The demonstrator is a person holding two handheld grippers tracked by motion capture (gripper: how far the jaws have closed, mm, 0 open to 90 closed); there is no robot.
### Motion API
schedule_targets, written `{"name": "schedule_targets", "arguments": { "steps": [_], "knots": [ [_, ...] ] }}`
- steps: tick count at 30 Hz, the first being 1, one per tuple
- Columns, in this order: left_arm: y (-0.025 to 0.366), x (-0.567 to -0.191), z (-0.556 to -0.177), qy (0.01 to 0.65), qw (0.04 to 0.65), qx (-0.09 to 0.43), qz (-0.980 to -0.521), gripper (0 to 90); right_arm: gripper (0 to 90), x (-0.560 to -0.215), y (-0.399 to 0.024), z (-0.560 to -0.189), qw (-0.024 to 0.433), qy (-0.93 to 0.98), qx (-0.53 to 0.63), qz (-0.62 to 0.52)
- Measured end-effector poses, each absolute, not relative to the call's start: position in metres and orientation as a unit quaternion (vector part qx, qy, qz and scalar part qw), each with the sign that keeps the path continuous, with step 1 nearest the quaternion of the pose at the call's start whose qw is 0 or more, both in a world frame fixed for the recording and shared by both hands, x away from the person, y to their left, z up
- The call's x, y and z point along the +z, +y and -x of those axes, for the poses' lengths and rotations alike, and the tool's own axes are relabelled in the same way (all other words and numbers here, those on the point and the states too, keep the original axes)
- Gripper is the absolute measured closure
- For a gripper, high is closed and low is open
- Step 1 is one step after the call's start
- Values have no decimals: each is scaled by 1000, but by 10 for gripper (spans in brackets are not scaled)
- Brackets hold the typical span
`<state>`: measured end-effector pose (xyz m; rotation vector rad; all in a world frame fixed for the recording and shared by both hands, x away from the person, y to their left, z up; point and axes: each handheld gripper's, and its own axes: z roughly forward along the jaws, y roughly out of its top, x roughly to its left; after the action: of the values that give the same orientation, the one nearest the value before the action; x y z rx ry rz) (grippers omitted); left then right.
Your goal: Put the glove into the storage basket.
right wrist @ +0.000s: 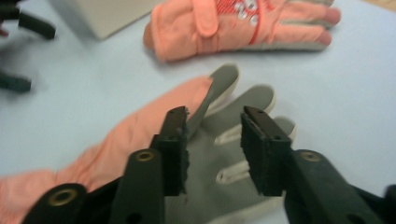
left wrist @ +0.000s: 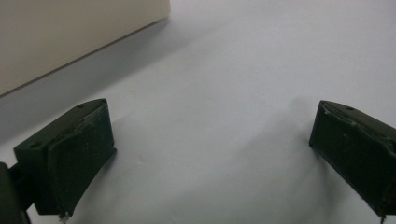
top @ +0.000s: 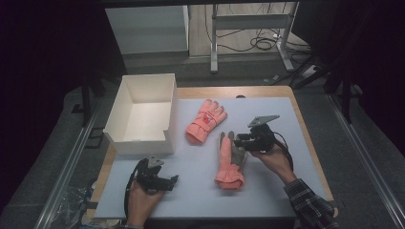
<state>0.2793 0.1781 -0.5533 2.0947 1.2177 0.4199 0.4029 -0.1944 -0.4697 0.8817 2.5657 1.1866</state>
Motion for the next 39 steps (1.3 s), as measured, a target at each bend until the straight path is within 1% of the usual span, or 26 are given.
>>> {"name": "schedule_targets", "arguments": {
  "steps": [2,3,9,20,22,24,25,27,31,35,39],
  "knots": [
    [178,-553,-279,467,335,161,-802,0,567,-468,-193,-405,93,861,402,-299],
    [178,-554,-279,467,336,161,-802,0,534,-465,-188,-410,95,855,406,-308],
    [178,-553,-279,467,335,161,-803,0,499,-458,-173,-429,100,841,419,-329],
    [178,-553,-279,466,335,162,-802,0,492,-456,-137,-453,112,853,405,-311],
    [178,-554,-279,466,335,162,-803,0,497,-456,-130,-457,118,856,400,-306],
    [178,-554,-280,466,336,162,-802,0,533,-457,-120,-462,116,858,397,-303],
    [178,-554,-280,466,336,162,-802,0,533,-457,-120,-462,116,858,397,-303],
    [178,-554,-280,466,336,162,-802,0,561,-458,-113,-467,116,859,395,-303],
    [178,-554,-280,466,336,162,-802,0,635,-460,-99,-480,99,864,392,-299],
    [178,-553,-279,466,335,161,-803,0,667,-464,-88,-491,101,872,379,-292],
    [178,-554,-279,467,335,161,-802,0,663,-470,-80,-500,105,877,368,-290]
  ]
}}
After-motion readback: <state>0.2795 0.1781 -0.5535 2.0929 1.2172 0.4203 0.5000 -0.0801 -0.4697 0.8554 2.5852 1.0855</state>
